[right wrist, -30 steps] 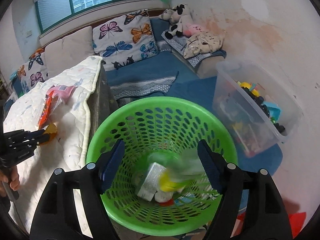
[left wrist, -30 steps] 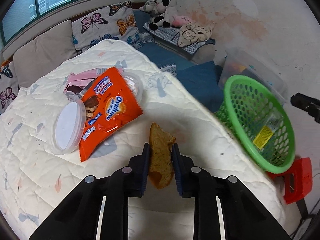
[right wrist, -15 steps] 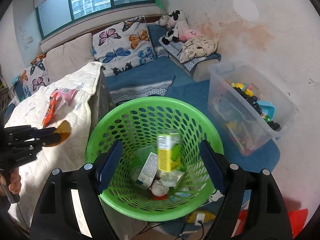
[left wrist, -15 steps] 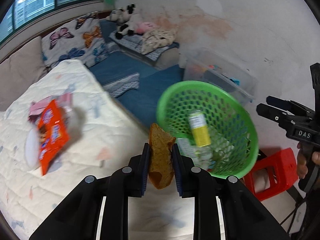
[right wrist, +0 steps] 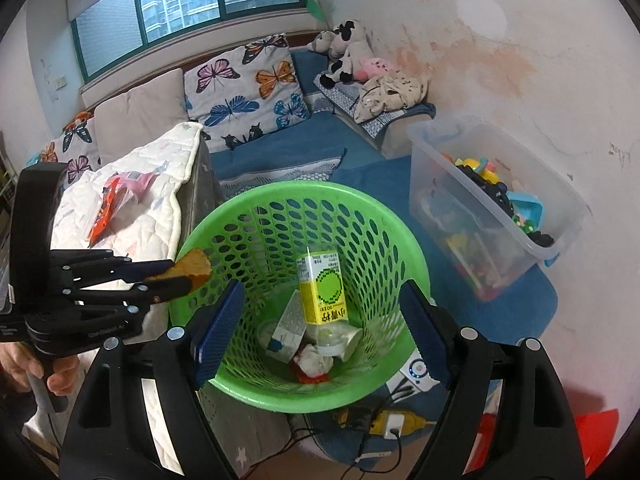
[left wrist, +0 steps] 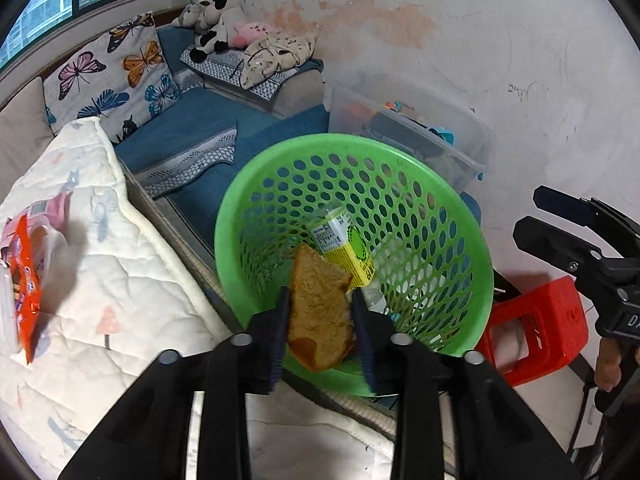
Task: Collect trash
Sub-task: 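Carry the bread crust over the green basket and release it with the left gripper, then grasp the orange Ovaltine snack bag with the right gripper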
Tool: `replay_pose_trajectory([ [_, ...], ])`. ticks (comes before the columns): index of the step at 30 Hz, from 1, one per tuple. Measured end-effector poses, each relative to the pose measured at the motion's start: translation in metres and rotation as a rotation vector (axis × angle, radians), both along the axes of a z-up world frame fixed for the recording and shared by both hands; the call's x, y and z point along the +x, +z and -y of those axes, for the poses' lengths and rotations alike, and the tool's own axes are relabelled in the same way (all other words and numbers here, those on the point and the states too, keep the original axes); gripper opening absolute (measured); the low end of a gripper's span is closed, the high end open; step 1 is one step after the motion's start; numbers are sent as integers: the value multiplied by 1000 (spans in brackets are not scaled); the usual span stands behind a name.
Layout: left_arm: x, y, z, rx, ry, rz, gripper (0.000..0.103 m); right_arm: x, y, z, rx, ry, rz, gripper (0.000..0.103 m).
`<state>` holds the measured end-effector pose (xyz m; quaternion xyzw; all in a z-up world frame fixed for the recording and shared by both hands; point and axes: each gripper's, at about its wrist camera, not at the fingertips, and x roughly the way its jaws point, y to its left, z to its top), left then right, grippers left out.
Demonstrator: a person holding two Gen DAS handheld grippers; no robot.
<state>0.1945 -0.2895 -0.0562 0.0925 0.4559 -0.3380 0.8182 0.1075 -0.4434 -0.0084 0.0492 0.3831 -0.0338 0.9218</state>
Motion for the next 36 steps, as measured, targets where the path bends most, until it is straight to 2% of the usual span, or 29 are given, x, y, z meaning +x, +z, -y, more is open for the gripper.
replay_pose_trajectory([
  [1,-1,0,0,-1,1,6,48,-1,0,0,1,-1,0,79],
  [2,-1,0,-1,-2,4,14,51,-1,-1,1,3,0,0,79],
  [7,-3,6,-10,-7,5,33,52,0,-2,-3,12,7,-2,79],
  [13,-3,18,-43,0,64,63,55,3,-1,-20,24,49,-2,79],
  [20,9,27,-99,27,178,83,55,15,0,-53,33,128,-6,80],
  [29,43,36,-189,59,399,87,55,49,11,-109,48,256,7,80],
  [31,50,36,-209,69,446,86,62,59,14,-121,51,283,8,80],
  [34,59,34,-235,71,497,76,64,74,16,-139,64,323,2,80],
  [36,64,30,-249,78,526,68,70,83,15,-149,82,347,-6,80],
])
